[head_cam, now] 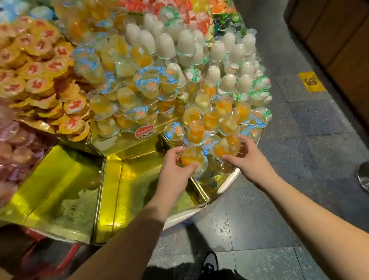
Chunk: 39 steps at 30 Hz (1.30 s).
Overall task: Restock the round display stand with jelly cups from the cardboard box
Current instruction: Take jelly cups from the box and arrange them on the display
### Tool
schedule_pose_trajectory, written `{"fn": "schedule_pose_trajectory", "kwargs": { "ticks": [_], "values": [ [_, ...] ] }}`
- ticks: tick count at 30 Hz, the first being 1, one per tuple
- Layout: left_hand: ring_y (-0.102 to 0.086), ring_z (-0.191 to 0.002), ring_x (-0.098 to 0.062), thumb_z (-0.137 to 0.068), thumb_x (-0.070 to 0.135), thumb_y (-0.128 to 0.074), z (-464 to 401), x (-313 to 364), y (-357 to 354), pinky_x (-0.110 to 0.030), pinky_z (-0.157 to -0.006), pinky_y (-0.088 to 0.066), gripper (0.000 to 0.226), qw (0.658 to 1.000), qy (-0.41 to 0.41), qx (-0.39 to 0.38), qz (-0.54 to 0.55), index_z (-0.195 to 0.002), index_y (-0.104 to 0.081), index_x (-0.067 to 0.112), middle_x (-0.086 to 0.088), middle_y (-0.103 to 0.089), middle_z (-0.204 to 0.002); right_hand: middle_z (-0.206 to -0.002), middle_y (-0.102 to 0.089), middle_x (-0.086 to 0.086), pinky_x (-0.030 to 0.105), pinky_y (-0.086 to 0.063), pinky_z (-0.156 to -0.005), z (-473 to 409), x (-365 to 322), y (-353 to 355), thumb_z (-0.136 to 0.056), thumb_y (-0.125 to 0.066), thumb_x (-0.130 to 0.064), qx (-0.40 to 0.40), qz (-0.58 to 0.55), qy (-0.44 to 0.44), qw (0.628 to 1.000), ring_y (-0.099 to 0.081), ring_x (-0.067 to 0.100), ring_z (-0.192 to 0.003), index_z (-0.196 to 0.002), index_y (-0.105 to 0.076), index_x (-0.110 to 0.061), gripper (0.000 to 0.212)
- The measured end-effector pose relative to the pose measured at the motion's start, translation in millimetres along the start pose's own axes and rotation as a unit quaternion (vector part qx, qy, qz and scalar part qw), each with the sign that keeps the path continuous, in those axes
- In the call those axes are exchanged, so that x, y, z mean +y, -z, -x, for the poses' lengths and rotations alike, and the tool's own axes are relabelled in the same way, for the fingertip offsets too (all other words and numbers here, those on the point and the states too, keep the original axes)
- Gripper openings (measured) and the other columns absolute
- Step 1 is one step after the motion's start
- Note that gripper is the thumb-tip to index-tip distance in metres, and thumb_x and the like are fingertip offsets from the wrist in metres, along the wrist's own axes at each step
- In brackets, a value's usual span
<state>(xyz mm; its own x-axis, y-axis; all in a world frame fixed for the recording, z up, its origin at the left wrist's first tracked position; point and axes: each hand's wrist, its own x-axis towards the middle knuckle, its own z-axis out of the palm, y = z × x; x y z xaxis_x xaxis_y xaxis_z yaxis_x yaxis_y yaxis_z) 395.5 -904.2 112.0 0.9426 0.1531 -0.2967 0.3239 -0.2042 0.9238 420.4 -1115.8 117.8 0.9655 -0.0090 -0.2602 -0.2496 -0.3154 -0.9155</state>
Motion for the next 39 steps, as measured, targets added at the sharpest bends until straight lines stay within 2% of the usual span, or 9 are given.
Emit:
{"fn": "schedule_pose_trajectory", "kwargs": {
  "ticks": [7, 10, 15, 21, 24, 27, 32, 36, 39],
  "values": [
    [-0.055, -0.112, -0.011, -0.083, 0.021, -0.077, -47, -9, -28, -0.027, -0.092, -0.048, 0.05, 0.995, -0.036, 0.029, -0.09, -0.123, -0.049, 0.033, 0.015, -0.048, -0.124, -0.13, -0.055, 0.004, 0.041, -0.043, -0.106, -67, 24, -10, -0.075, -0.085, -0.028, 0.02, 0.152, 0.057, 0.987, -0.05, 0.023, -0.124, -0.138, -0.047, -0.014, 0.075],
    [-0.06, -0.109, -0.013, -0.083, 0.022, -0.077, -56, -11, -35, -0.037, -0.095, -0.053, 0.05, 0.995, -0.036, 0.022, -0.096, -0.125, -0.051, 0.031, 0.016, -0.049, -0.126, -0.133, -0.055, 0.006, 0.04, -0.041, -0.107, -79, 30, -15, -0.075, -0.085, -0.026, 0.026, 0.171, 0.067, 0.983, -0.049, 0.023, -0.126, -0.137, -0.048, -0.012, 0.074],
    [-0.05, -0.119, -0.008, -0.085, 0.016, -0.076, -63, -14, -44, -0.02, -0.093, -0.041, 0.05, 0.993, -0.051, 0.023, -0.103, -0.128, -0.053, 0.023, 0.011, -0.048, -0.131, -0.134, -0.056, 0.007, 0.039, -0.042, -0.107, -85, 38, -20, -0.073, -0.087, -0.026, 0.037, 0.192, 0.08, 0.977, -0.05, 0.024, -0.126, -0.138, -0.049, -0.012, 0.077],
    [-0.056, -0.116, -0.015, -0.085, 0.019, -0.076, -63, -25, -53, -0.036, -0.098, -0.052, 0.053, 0.992, -0.054, 0.013, -0.11, -0.132, -0.051, 0.024, 0.013, -0.048, -0.131, -0.136, -0.055, 0.007, 0.043, -0.039, -0.11, -89, 45, -21, -0.074, -0.086, -0.029, 0.042, 0.209, 0.077, 0.974, -0.047, 0.025, -0.129, -0.14, -0.048, -0.012, 0.078],
    [-0.05, -0.123, -0.01, -0.087, 0.016, -0.074, -63, -31, -56, -0.017, -0.097, -0.042, 0.051, 0.989, -0.071, 0.009, -0.131, -0.133, -0.051, 0.021, 0.013, -0.046, -0.134, -0.137, -0.054, 0.008, 0.044, -0.04, -0.109, -90, 47, -22, -0.075, -0.085, -0.03, 0.036, 0.21, 0.074, 0.974, -0.048, 0.025, -0.129, -0.14, -0.047, -0.013, 0.078],
    [-0.048, -0.122, -0.008, -0.088, 0.017, -0.073, -61, -36, -57, 0.004, -0.085, -0.032, 0.053, 0.985, -0.082, 0.008, -0.154, -0.136, -0.05, 0.016, 0.005, -0.045, -0.141, -0.137, -0.055, 0.006, 0.046, -0.042, -0.108, -91, 49, -21, -0.079, -0.082, -0.029, 0.023, 0.208, 0.074, 0.975, -0.05, 0.024, -0.128, -0.14, -0.046, -0.015, 0.072],
    [-0.048, -0.123, -0.011, -0.089, 0.02, -0.073, -62, -36, -57, -0.005, -0.089, -0.032, 0.053, 0.979, -0.096, 0.009, -0.179, -0.136, -0.049, 0.016, 0.005, -0.044, -0.139, -0.136, -0.056, 0.004, 0.045, -0.044, -0.106, -87, 52, -18, -0.082, -0.078, -0.028, 0.016, 0.216, 0.076, 0.973, -0.052, 0.022, -0.126, -0.142, -0.045, -0.015, 0.069],
    [-0.039, -0.13, -0.012, -0.089, 0.021, -0.073, -62, -38, -56, 0.004, -0.088, -0.024, 0.055, 0.974, -0.1, 0.011, -0.201, -0.138, -0.049, 0.015, 0.003, -0.042, -0.139, -0.141, -0.053, 0.004, 0.043, -0.045, -0.107, -82, 51, -17, -0.086, -0.075, -0.028, 0.009, 0.233, 0.072, 0.97, -0.05, 0.021, -0.129, -0.146, -0.04, -0.017, 0.071],
    [-0.034, -0.133, -0.012, -0.088, 0.023, -0.073, -63, -39, -54, 0.001, -0.091, -0.02, 0.058, 0.972, -0.102, 0.011, -0.213, -0.14, -0.048, 0.016, 0.003, -0.042, -0.139, -0.146, -0.048, 0.004, 0.035, -0.041, -0.106, -77, 49, -15, -0.089, -0.071, -0.021, 0.014, 0.235, 0.066, 0.97, -0.047, 0.02, -0.132, -0.148, -0.038, -0.015, 0.068]
  ]
}}
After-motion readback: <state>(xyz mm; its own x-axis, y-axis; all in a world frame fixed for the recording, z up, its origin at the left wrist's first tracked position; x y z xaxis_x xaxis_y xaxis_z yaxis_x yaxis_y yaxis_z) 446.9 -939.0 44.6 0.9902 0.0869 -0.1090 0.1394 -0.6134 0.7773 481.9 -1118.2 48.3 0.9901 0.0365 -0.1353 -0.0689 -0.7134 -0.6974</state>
